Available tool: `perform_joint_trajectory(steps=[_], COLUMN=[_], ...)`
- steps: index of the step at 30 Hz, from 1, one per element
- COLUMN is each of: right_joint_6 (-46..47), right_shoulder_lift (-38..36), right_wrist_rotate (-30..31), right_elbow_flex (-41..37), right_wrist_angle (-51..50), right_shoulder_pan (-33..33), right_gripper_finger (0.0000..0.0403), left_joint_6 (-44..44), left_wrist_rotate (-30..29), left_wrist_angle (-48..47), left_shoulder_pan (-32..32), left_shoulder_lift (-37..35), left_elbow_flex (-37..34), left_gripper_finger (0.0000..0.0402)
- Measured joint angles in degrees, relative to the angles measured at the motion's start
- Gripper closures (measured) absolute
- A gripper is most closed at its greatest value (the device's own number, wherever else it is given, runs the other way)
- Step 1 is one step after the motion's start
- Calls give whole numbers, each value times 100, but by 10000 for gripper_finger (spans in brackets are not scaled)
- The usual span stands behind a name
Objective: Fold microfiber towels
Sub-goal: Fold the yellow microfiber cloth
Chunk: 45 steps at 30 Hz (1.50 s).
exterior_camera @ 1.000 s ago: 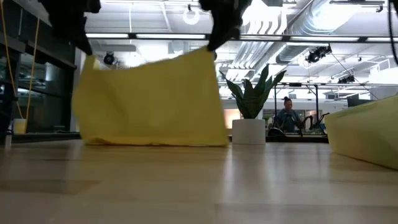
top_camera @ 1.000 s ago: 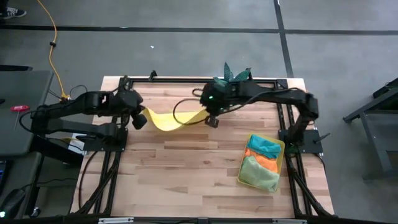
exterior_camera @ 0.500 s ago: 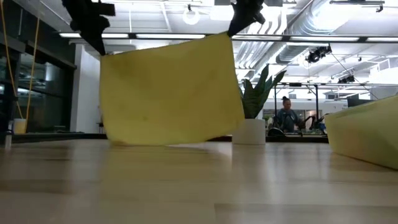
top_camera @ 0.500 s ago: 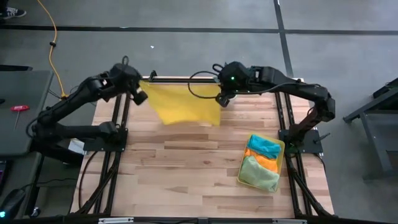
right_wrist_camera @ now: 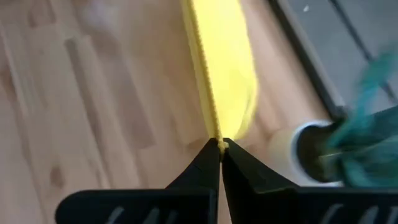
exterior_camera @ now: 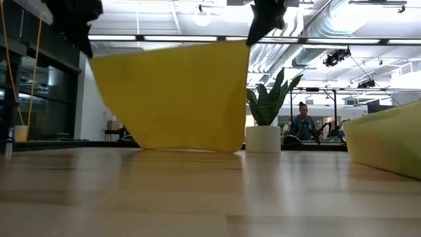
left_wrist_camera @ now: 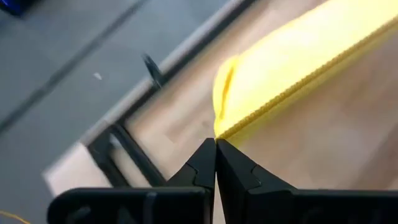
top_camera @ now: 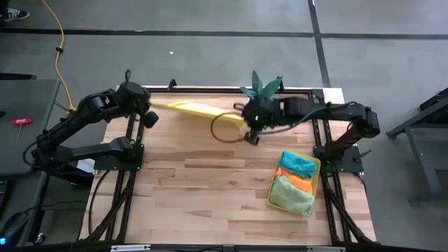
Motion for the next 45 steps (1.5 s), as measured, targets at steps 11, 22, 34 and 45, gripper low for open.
perform_joint_trajectory(steps=[11,22,34,45], right_joint_6=[1027,2671,3311,4244], right_shoulder_lift=[4,4,4,0], right_wrist_rotate=[-477,-608,-897,-1791], right_elbow_flex=[-1678,-2691,-2759,-3720], right_wrist_angle=[1486,2364,2383,3418], right_shoulder_pan=[918,1844,2230,2352], right_gripper_finger=[403,403,403,403], left_joint_6=[-2511,-5150,-6749,-8814], left_wrist_rotate=[772,1017,761,983], left_wrist_angle=[-186,546,2170,2721], left_shoulder_pan=[-1416,-3553,-5596,-7443], left_shoulder_lift=[-679,-907,572,1531], left_elbow_flex=[-1981,-2797,-2899,-2899], left_gripper_finger=[402,402,402,402])
